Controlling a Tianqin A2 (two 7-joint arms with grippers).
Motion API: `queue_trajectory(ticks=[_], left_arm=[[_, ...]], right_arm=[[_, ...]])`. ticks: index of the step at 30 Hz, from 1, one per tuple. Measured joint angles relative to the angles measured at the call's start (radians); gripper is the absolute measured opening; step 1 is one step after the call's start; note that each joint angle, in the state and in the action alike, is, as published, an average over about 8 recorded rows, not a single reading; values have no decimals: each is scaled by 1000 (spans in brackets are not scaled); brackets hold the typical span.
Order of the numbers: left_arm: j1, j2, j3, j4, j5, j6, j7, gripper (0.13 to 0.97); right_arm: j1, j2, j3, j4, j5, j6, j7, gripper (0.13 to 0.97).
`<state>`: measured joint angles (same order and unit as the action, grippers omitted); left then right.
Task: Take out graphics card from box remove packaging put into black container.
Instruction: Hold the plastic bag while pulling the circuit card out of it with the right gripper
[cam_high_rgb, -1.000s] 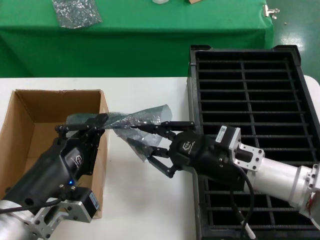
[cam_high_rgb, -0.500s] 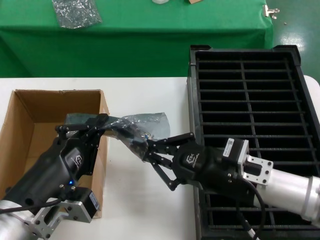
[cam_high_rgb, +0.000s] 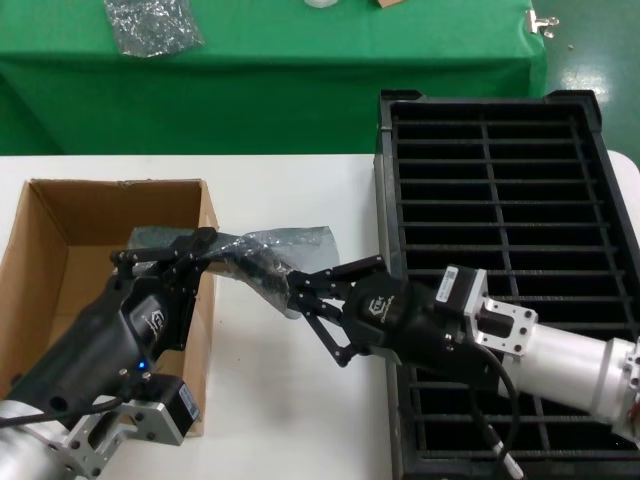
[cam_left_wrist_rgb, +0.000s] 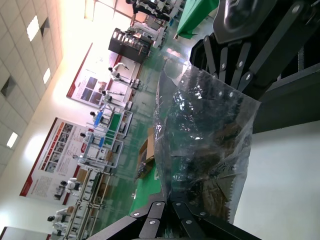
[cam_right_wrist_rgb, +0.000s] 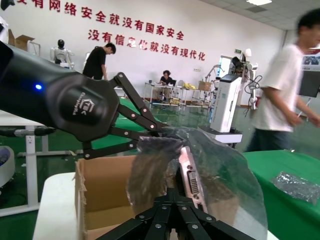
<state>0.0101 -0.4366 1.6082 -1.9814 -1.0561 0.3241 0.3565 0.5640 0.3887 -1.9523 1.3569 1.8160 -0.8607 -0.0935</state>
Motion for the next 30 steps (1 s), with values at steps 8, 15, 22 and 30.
queue_trajectory(ticks=[8, 15, 22, 30], left_arm=[[0, 0, 0, 0, 0, 0, 0, 139], [0, 0, 0, 0, 0, 0, 0, 139], [0, 0, 0, 0, 0, 0, 0, 139], [0, 0, 0, 0, 0, 0, 0, 139]], right_arm=[[40, -21, -7, -51, -9, -7, -27, 145], [54, -26, -8, -68, -11, -15, -43, 151], [56, -27, -3, -76, -7, -18, -48, 220], [74, -53, 3, -120, -1, -13, -56, 313]])
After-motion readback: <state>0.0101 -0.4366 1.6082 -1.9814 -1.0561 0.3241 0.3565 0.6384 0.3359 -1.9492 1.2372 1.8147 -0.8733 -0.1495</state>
